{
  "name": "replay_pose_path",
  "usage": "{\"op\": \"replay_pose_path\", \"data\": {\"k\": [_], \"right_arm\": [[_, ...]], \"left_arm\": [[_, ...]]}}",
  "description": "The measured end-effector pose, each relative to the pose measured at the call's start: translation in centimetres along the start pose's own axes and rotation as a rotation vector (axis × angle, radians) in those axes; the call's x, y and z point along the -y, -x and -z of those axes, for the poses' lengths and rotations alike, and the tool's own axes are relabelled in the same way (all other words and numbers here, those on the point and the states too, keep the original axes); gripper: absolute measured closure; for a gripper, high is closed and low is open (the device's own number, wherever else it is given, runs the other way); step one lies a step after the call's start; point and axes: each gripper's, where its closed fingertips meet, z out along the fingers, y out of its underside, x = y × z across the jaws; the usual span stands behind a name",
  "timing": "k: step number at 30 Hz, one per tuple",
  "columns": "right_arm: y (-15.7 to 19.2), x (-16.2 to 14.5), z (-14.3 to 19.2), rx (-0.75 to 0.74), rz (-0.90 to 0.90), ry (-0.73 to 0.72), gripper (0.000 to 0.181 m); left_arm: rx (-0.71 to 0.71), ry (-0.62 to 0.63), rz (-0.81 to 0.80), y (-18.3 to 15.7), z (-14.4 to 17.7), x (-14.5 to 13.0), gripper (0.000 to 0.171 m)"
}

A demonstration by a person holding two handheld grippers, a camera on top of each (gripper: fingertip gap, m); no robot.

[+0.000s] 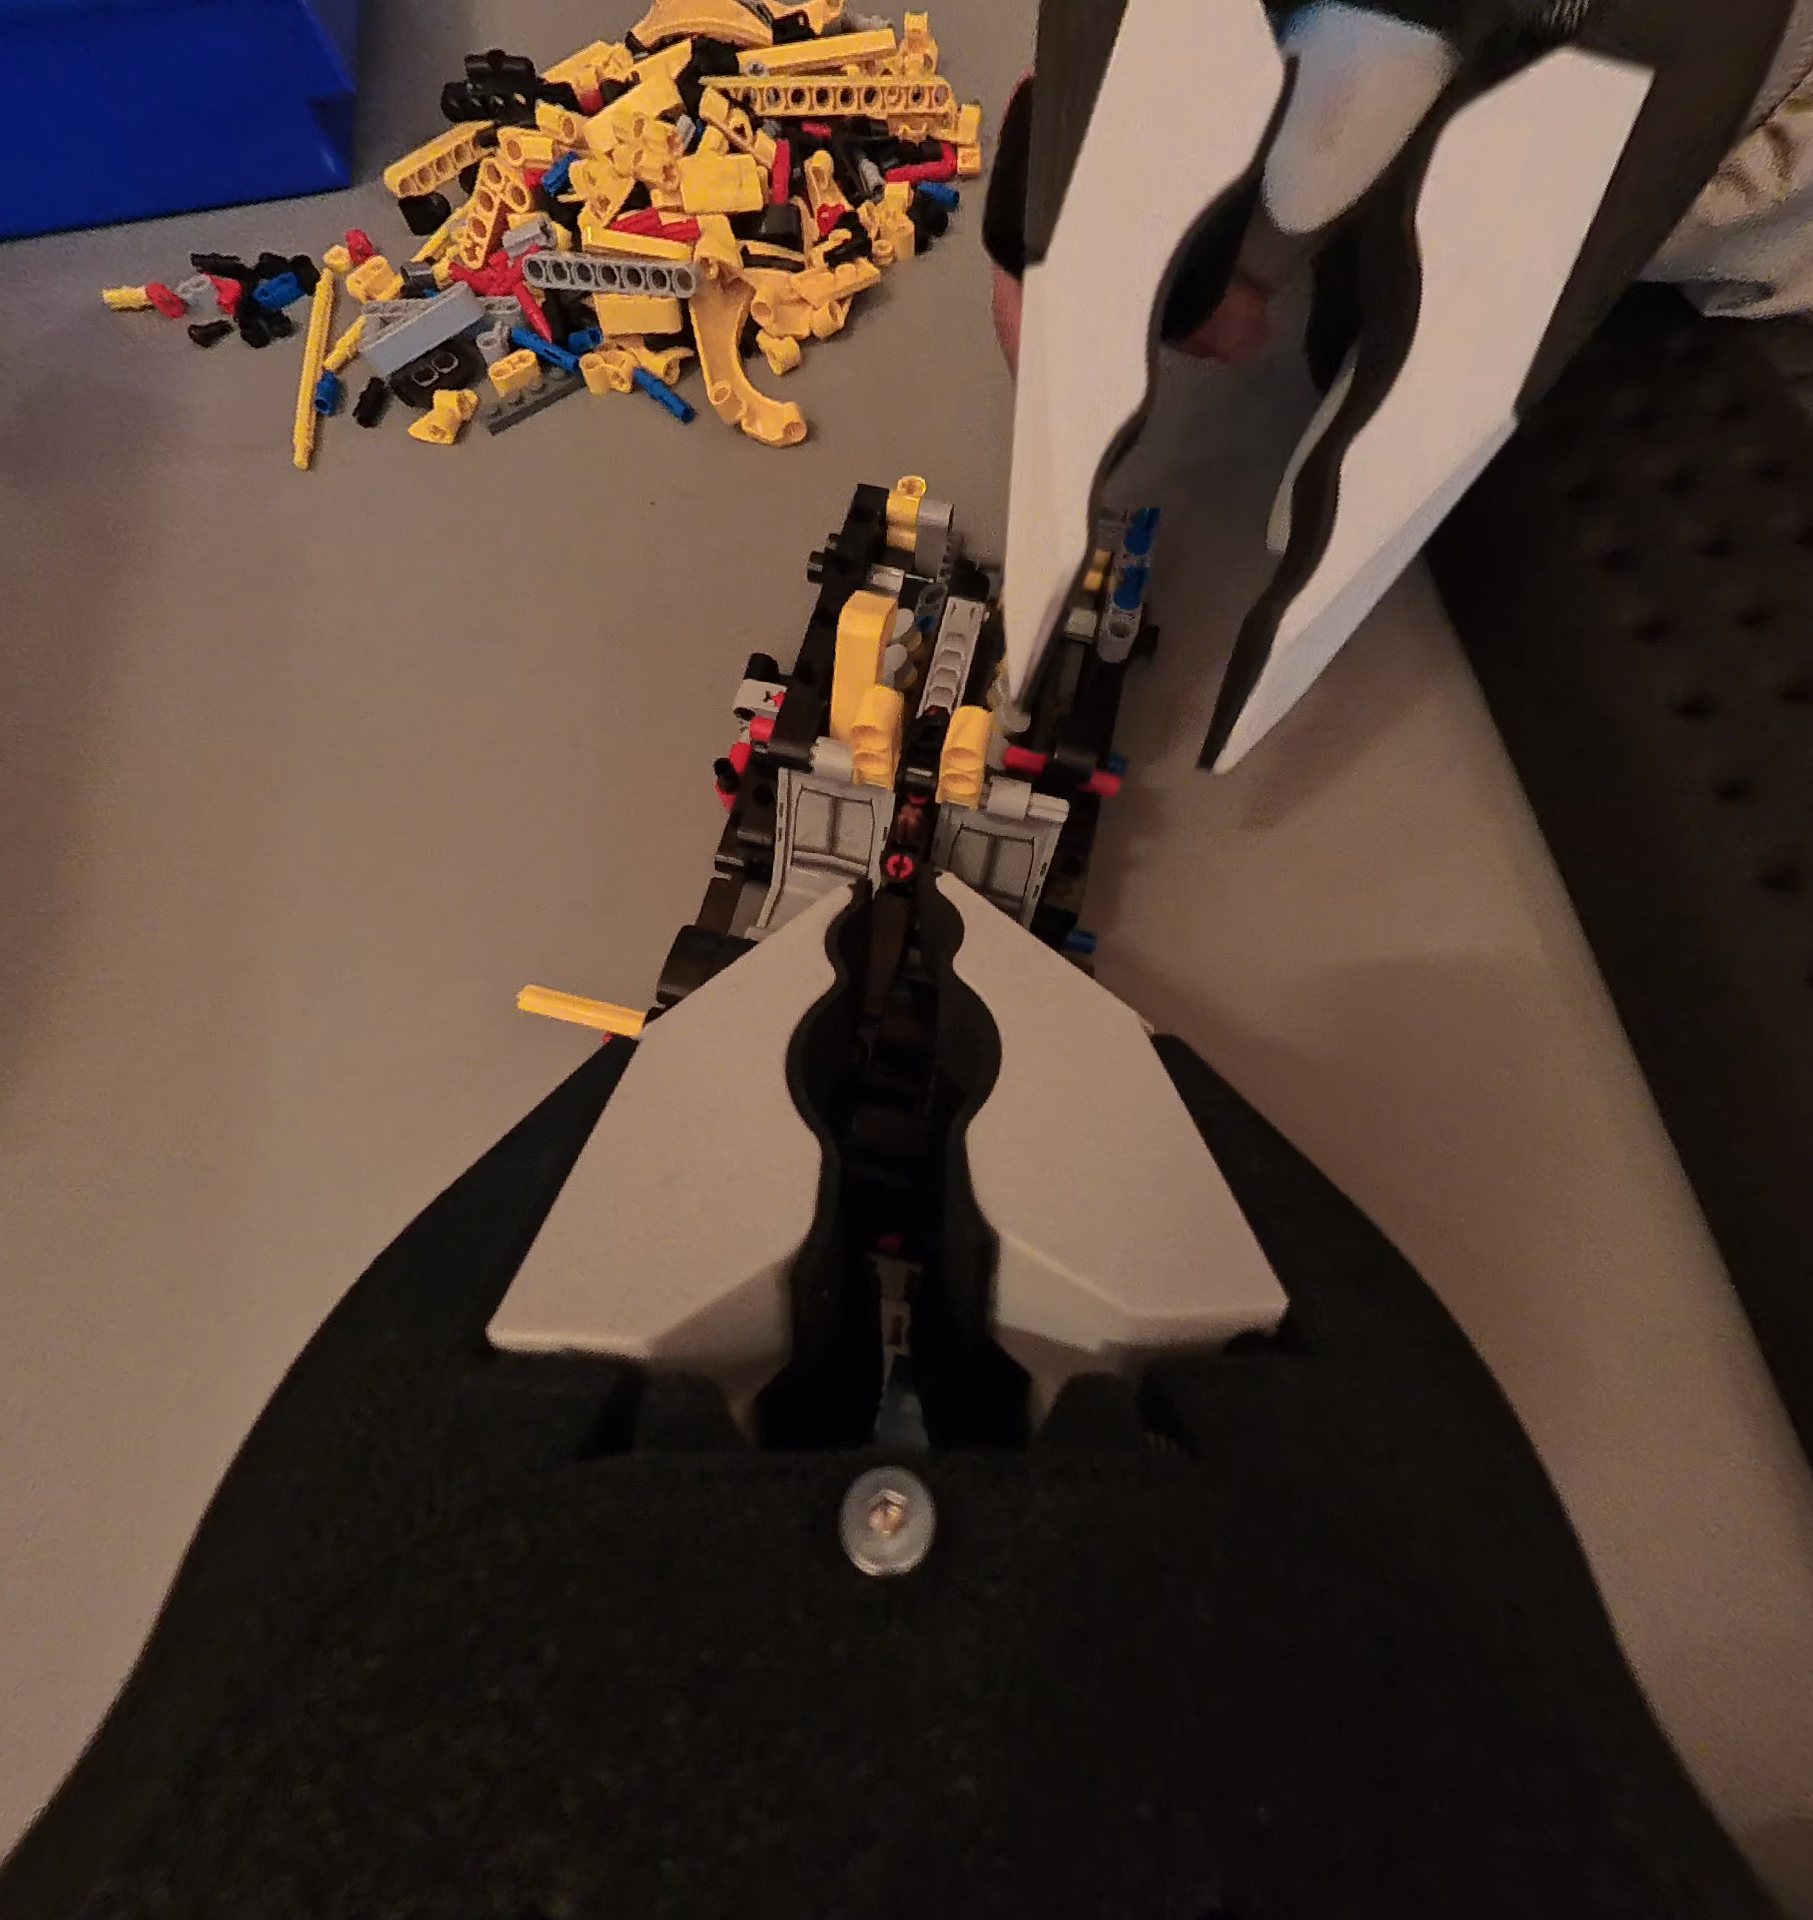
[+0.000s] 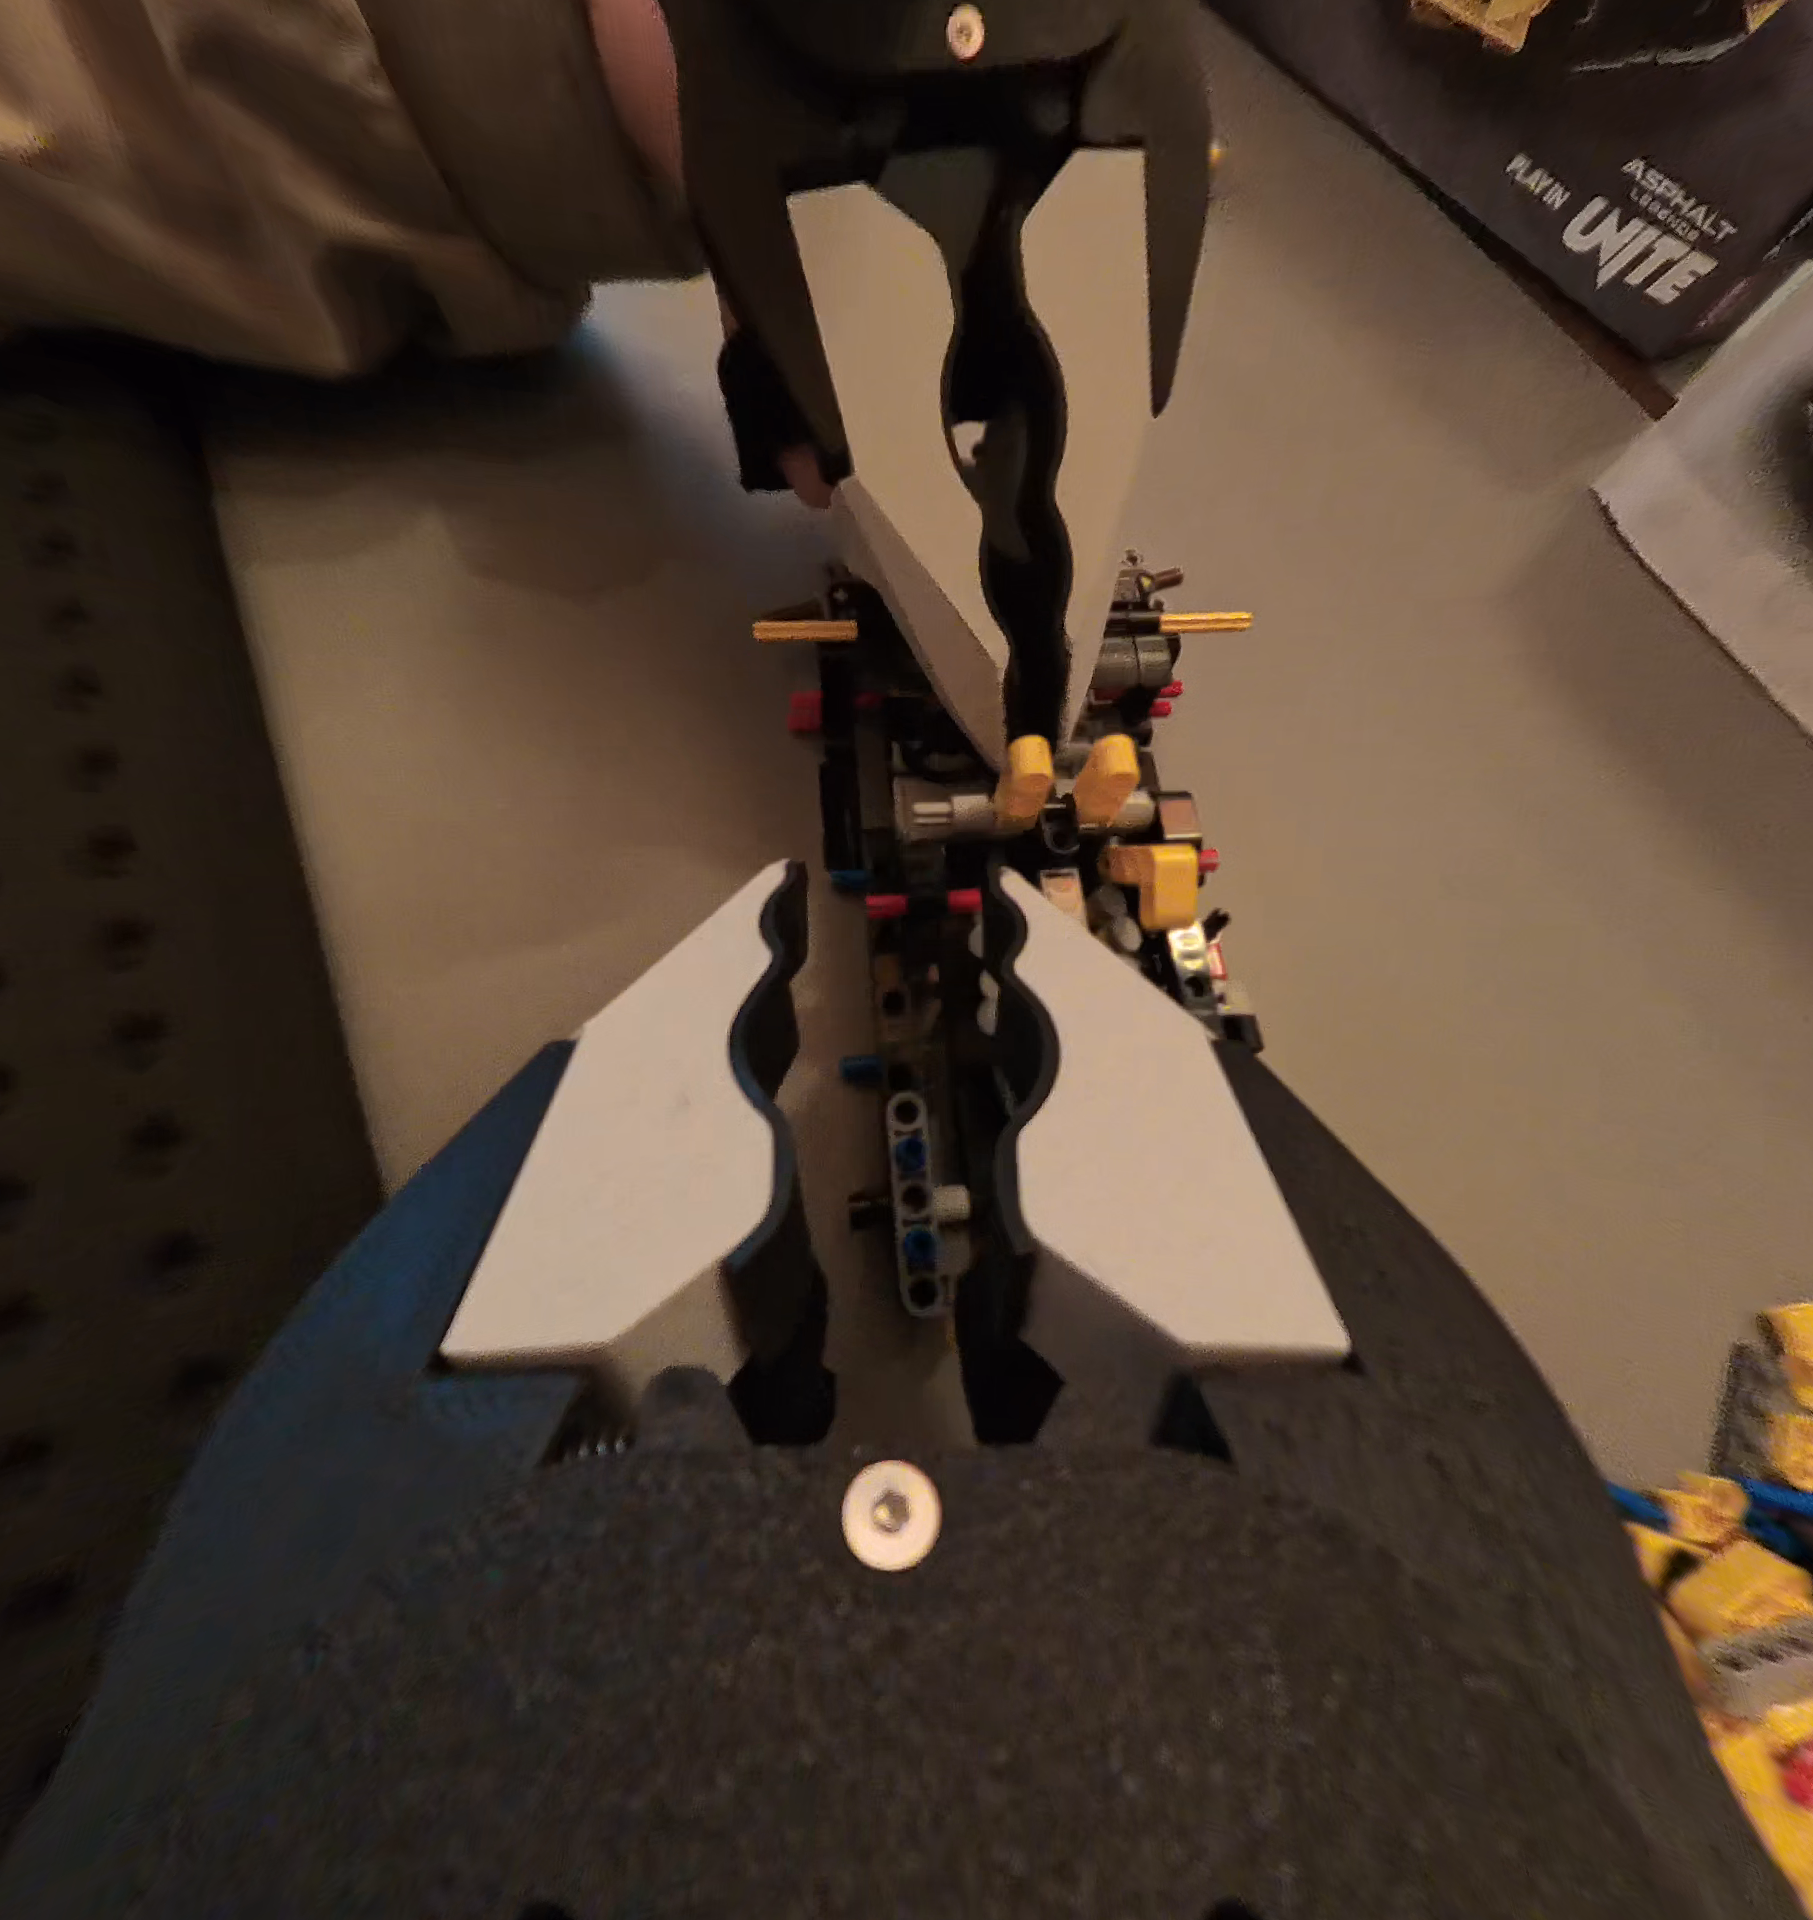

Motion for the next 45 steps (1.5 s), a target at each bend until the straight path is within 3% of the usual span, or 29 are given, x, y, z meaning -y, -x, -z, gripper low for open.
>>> {"op": "replay_pose_path", "data": {"k": [4,18,28,32,35,37,41,43,45], "right_arm": [[-0.8,-0.7,-1.2,-0.071,0.091,0.099,0.160],[-0.9,-1.0,-1.0,-0.045,-0.013,0.121,0.167],[-0.6,-0.9,-1.0,0.028,-0.203,0.085,0.167],[-0.5,-0.7,-1.0,0.010,-0.122,0.026,0.167],[-0.5,1.1,1.0,0.061,-0.118,-0.146,0.171],[-2.7,2.1,2.6,-0.008,-0.116,-0.248,0.171],[-4.9,-0.1,1.2,-0.123,-0.098,-0.097,0.153],[-5.5,-0.6,0.5,-0.155,-0.079,-0.049,0.161],[-4.8,-0.3,0.1,-0.081,-0.111,-0.051,0.174]], "left_arm": [[0.002,0.002,0.000,0.0,0.0,0.0,0.163],[0.002,0.013,0.023,0.1,-0.1,0.0,0.163],[0.000,0.028,0.029,-0.1,-0.2,0.1,0.163],[-0.014,0.001,0.013,-0.2,-0.1,0.1,0.163],[-0.015,0.002,0.010,-0.3,-0.1,0.2,0.163],[-0.013,0.001,0.017,-0.2,-0.2,0.2,0.163],[-0.012,-0.002,0.015,-0.2,-0.2,0.2,0.163],[-0.012,-0.005,0.012,-0.2,-0.2,0.2,0.163],[-0.006,-0.003,0.021,-0.1,-0.2,0.2,0.163]]}}
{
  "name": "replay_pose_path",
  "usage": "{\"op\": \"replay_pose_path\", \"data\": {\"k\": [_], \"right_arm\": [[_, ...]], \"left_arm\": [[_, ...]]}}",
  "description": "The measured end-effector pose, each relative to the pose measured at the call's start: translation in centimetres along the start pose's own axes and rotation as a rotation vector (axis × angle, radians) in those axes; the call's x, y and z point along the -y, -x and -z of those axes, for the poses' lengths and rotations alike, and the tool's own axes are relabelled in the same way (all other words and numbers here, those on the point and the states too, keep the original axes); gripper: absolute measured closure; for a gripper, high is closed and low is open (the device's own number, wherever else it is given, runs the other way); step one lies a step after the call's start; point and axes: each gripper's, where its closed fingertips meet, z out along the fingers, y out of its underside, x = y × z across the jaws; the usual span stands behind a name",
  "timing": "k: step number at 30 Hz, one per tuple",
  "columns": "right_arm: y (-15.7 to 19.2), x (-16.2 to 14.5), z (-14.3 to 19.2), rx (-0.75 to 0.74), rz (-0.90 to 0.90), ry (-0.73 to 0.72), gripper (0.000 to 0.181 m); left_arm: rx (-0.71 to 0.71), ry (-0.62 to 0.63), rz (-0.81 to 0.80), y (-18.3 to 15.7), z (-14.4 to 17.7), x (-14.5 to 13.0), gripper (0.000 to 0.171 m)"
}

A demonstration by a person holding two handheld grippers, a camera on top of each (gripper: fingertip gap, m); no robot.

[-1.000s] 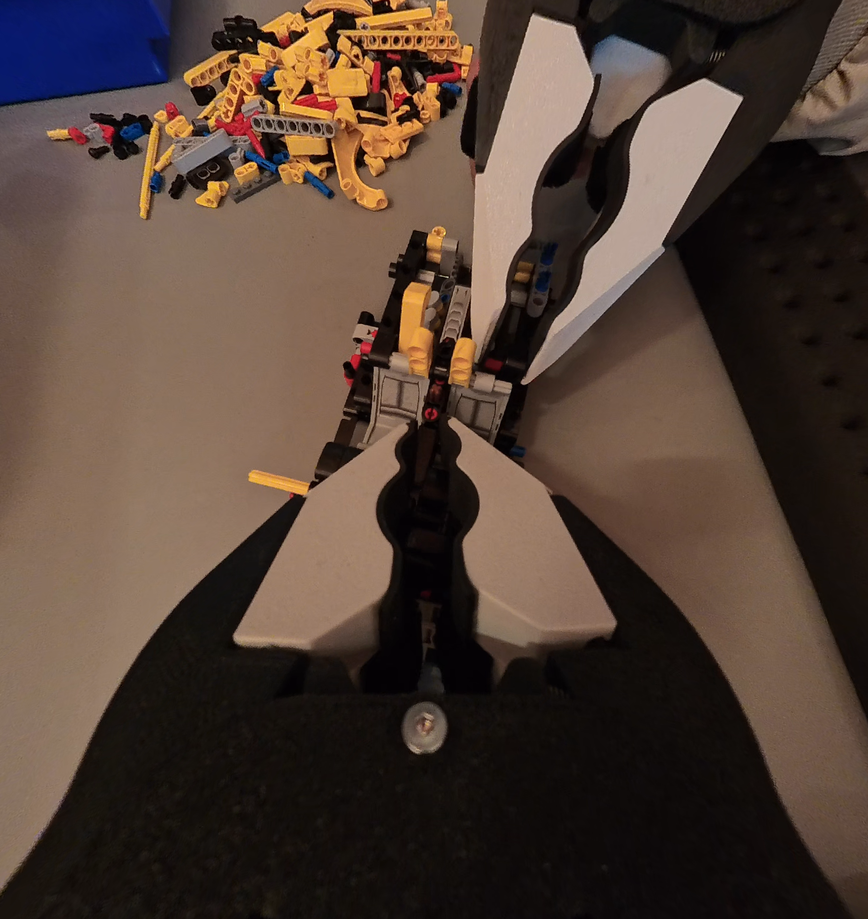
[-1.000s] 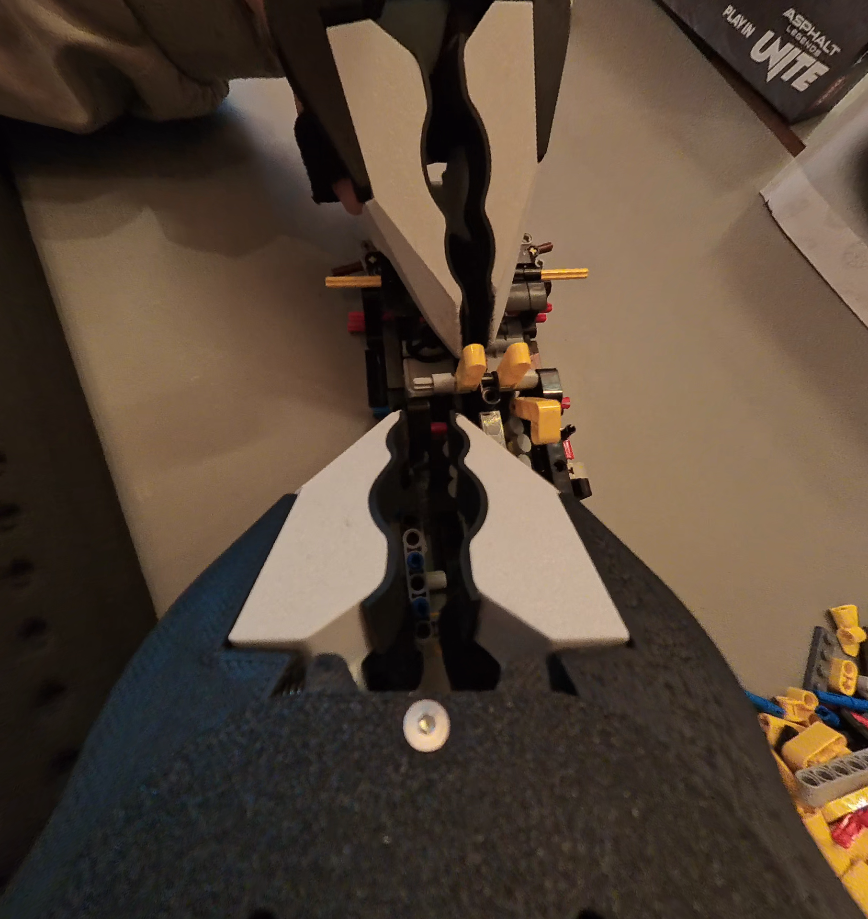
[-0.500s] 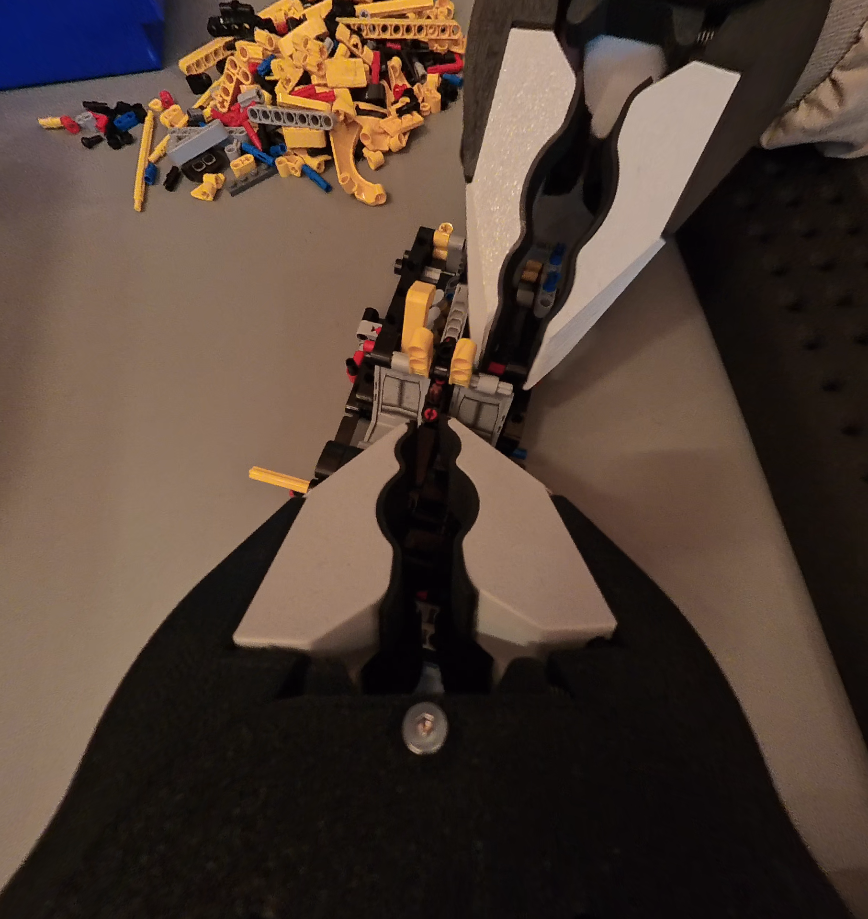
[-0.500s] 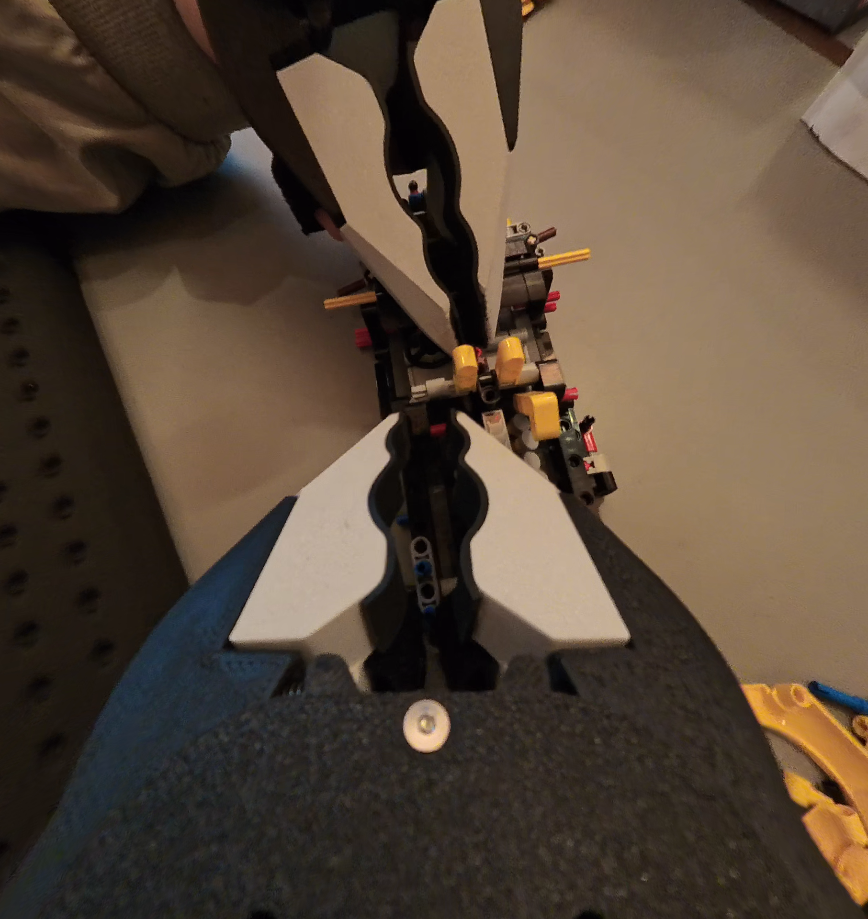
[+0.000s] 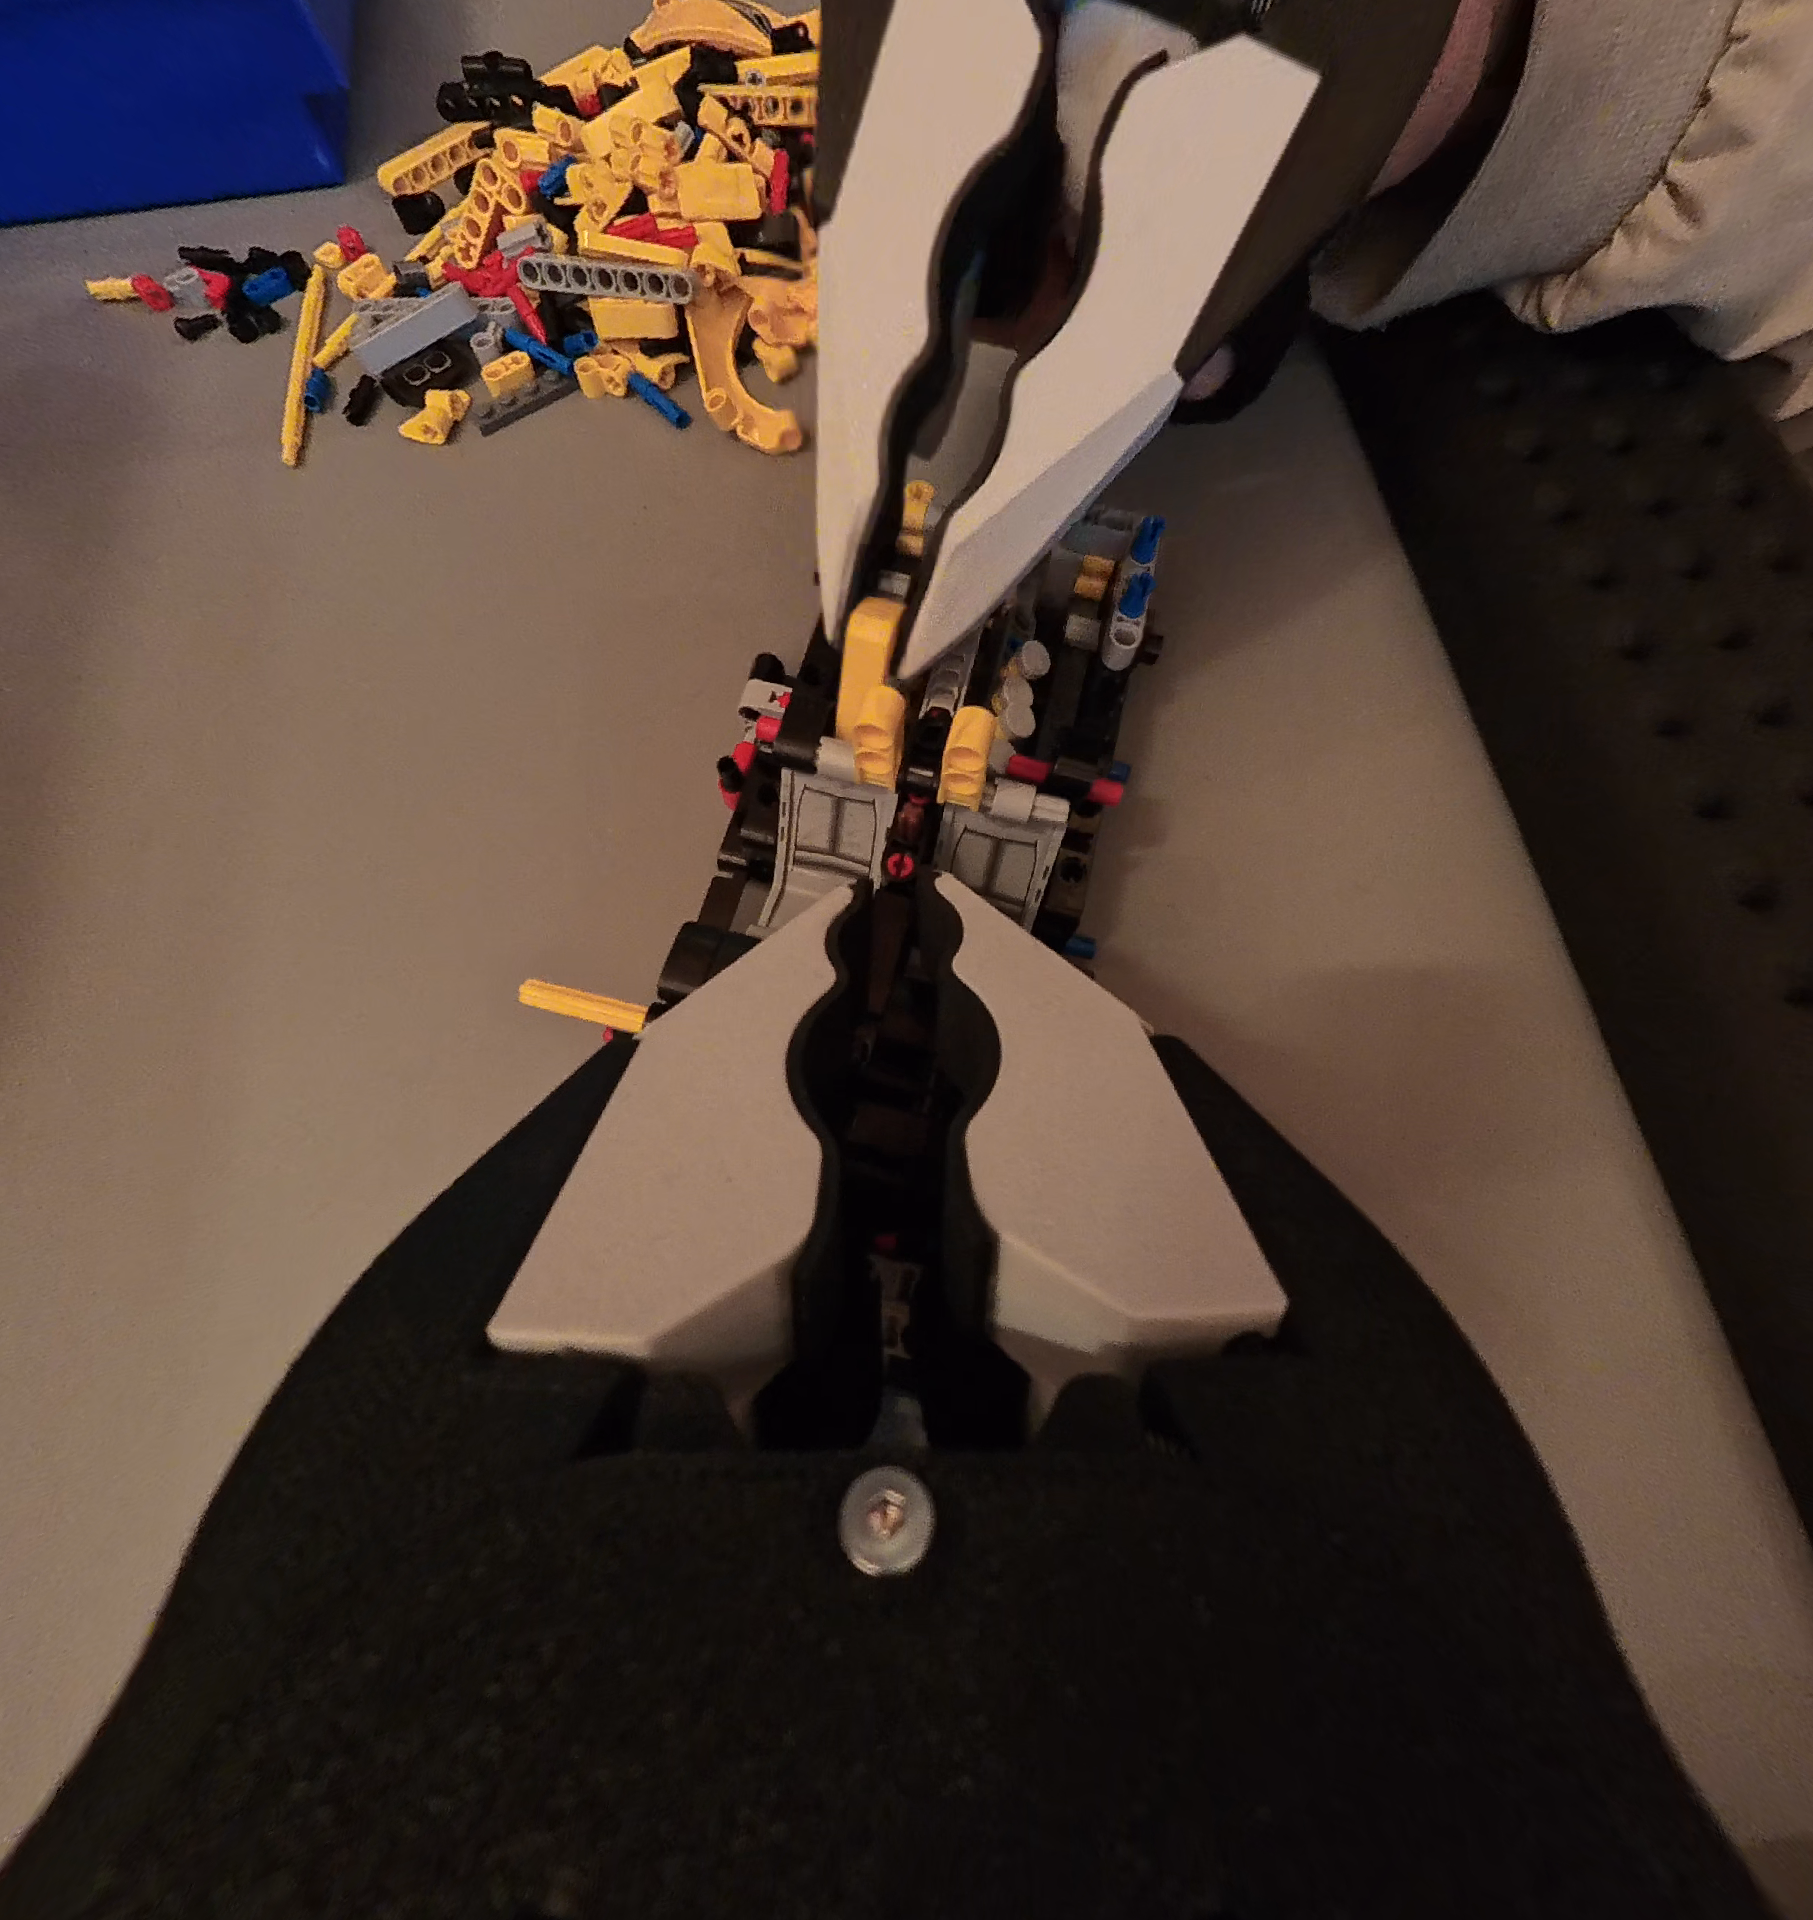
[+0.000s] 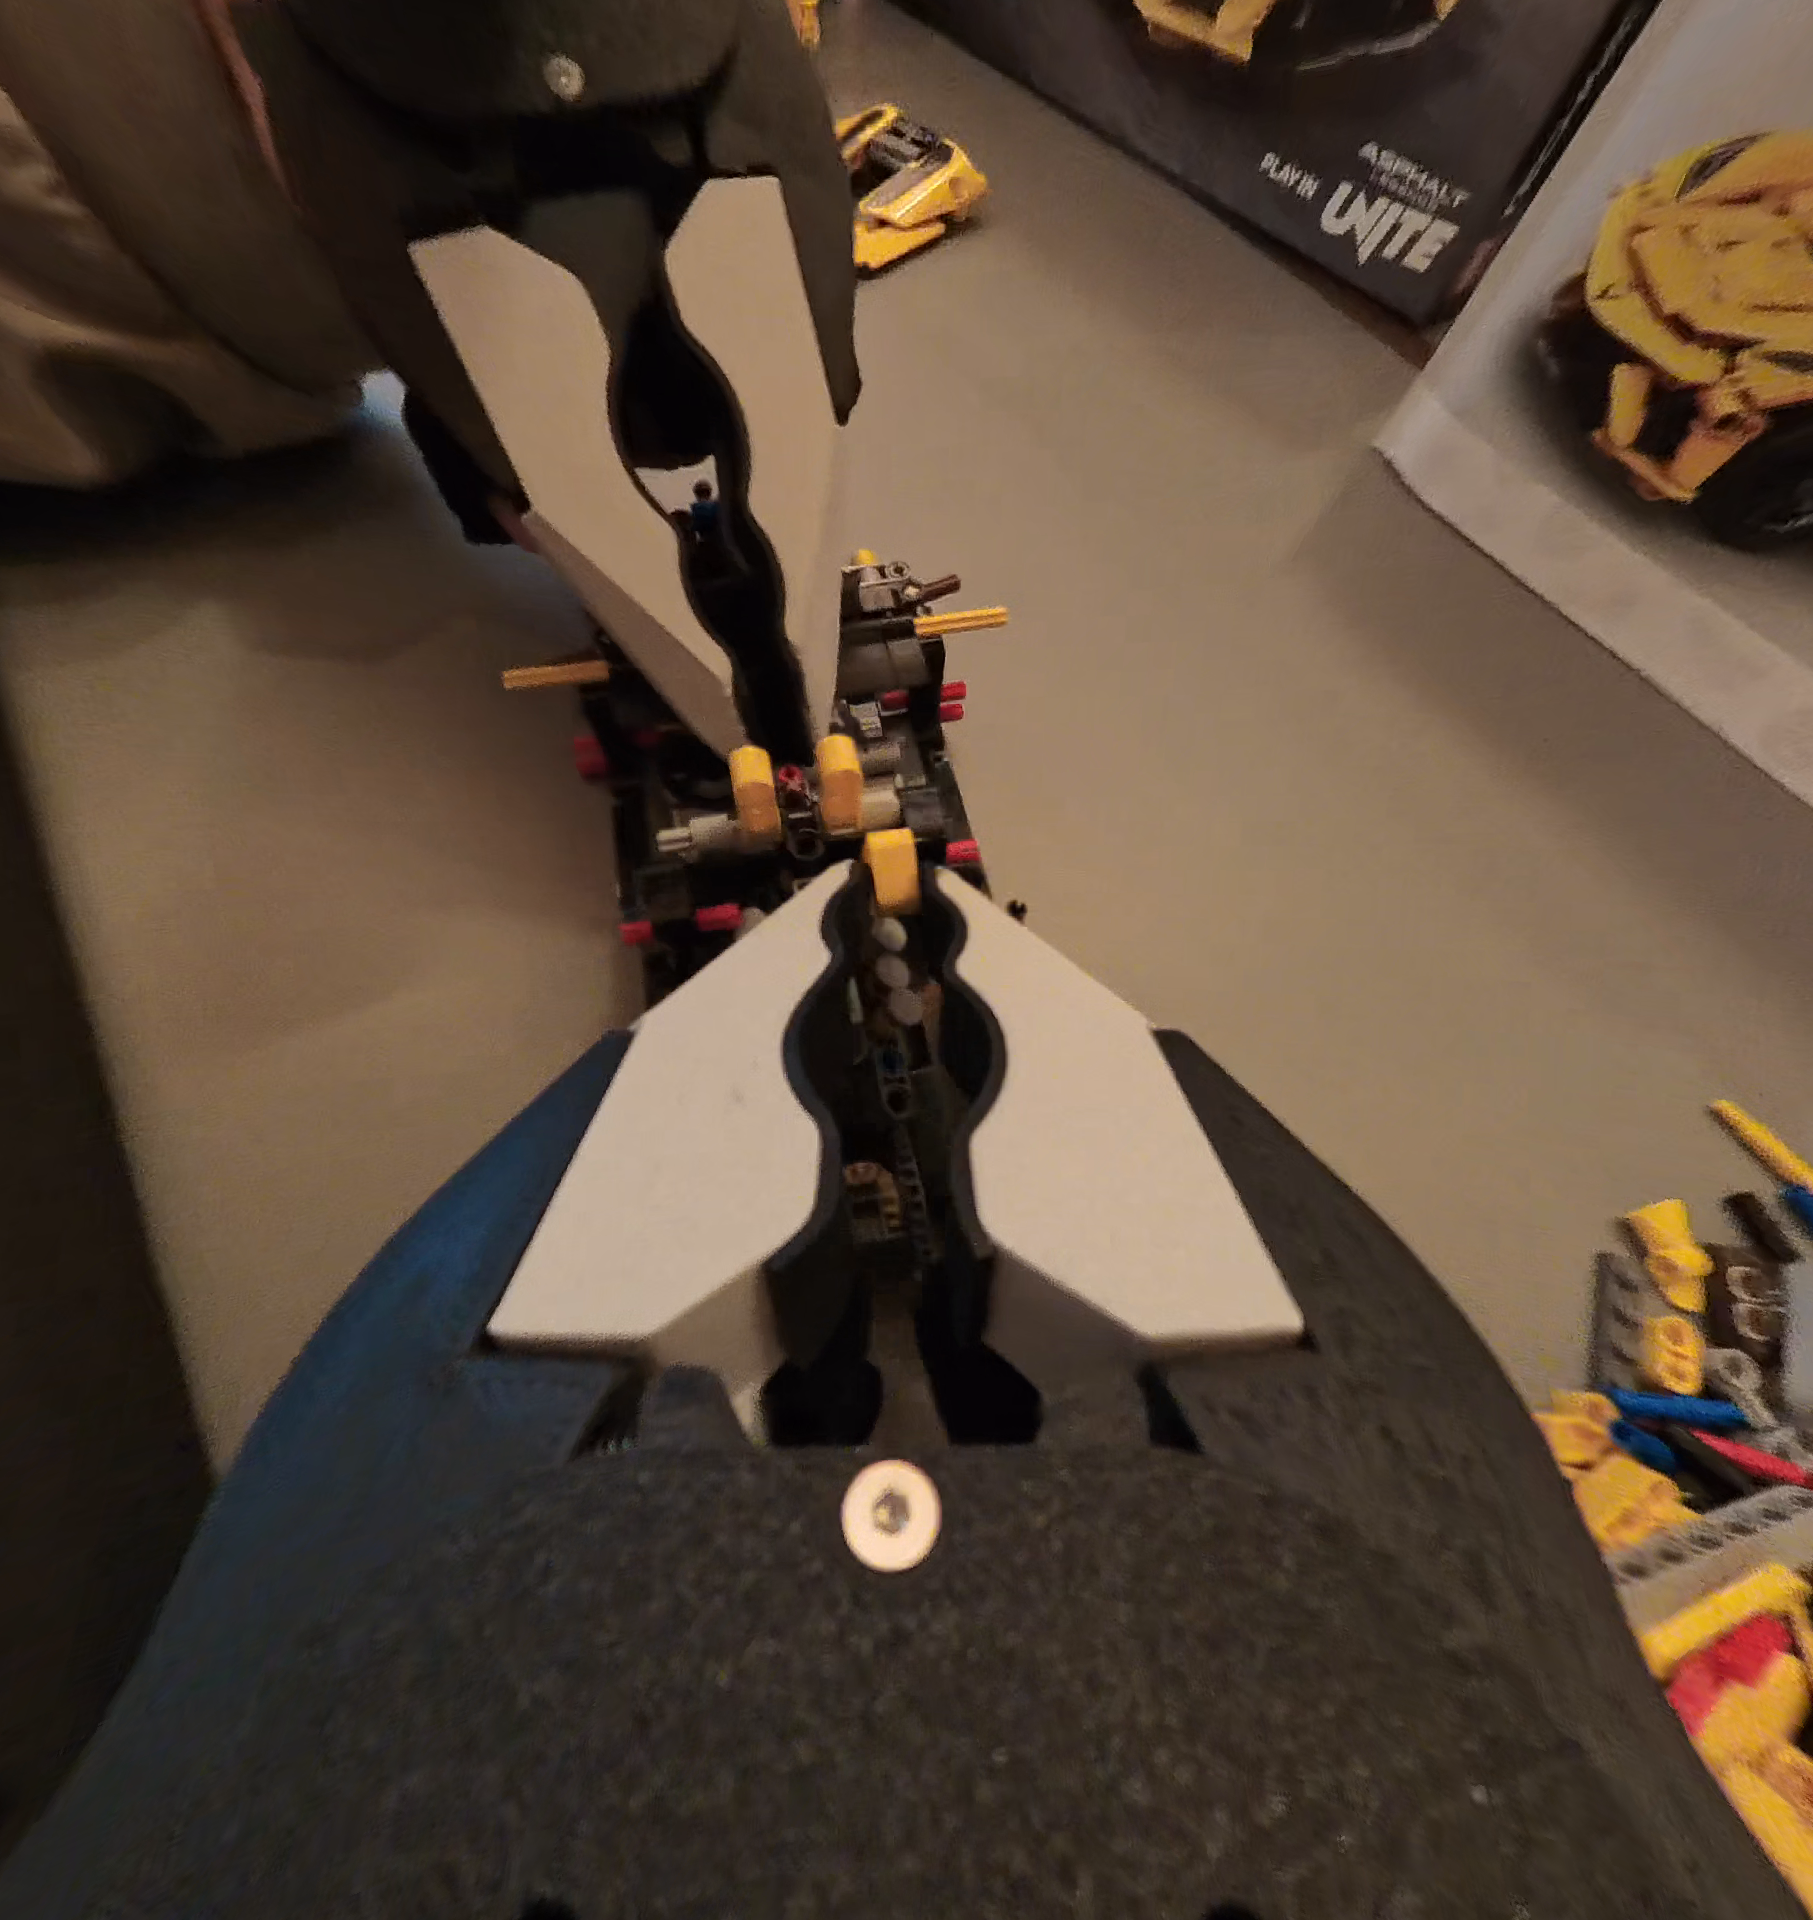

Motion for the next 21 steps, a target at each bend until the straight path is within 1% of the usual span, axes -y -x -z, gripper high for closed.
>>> {"op": "replay_pose_path", "data": {"k": [2,5,9,10,12,14,16,17,19,20,21], "right_arm": [[0.3,-0.2,0.0,0.072,-0.070,0.016,0.174],[0.5,-0.5,0.1,0.091,-0.012,0.027,0.175],[1.6,-0.8,0.1,0.254,-0.082,0.060,0.174],[1.7,-0.8,0.1,0.274,-0.079,0.063,0.175],[1.0,-0.9,0.3,0.270,-0.031,0.080,0.175],[0.8,-0.8,0.3,0.301,-0.057,0.073,0.175],[-0.5,0.5,1.5,0.282,-0.118,-0.020,0.175],[-1.8,1.3,2.6,0.246,-0.146,-0.083,0.175],[-3.5,1.9,4.7,0.206,-0.198,-0.160,0.176],[-4.2,1.7,5.5,0.186,-0.221,-0.173,0.175],[-5.2,0.9,6.2,0.135,-0.248,-0.143,0.175]], "left_arm": [[0.002,0.013,0.006,0.0,-0.1,0.0,0.163],[0.013,0.021,-0.011,-0.1,-0.1,-0.1,0.163],[-0.019,0.019,-0.007,-0.3,-0.2,0.0,0.162],[-0.024,0.019,-0.012,-0.4,-0.2,0.0,0.162],[-0.013,0.007,-0.003,-0.2,-0.4,0.2,0.163],[-0.006,0.002,-0.014,-0.1,-0.4,0.3,0.163],[-0.006,-0.012,-0.005,0.0,-0.4,0.3,0.163],[-0.008,-0.013,-0.006,0.0,-0.4,0.3,0.163],[-0.006,-0.012,-0.009,0.0,-0.4,0.3,0.163],[-0.005,-0.015,-0.011,0.0,-0.4,0.3,0.163],[-0.004,-0.019,-0.015,-0.1,-0.4,0.3,0.163]]}}
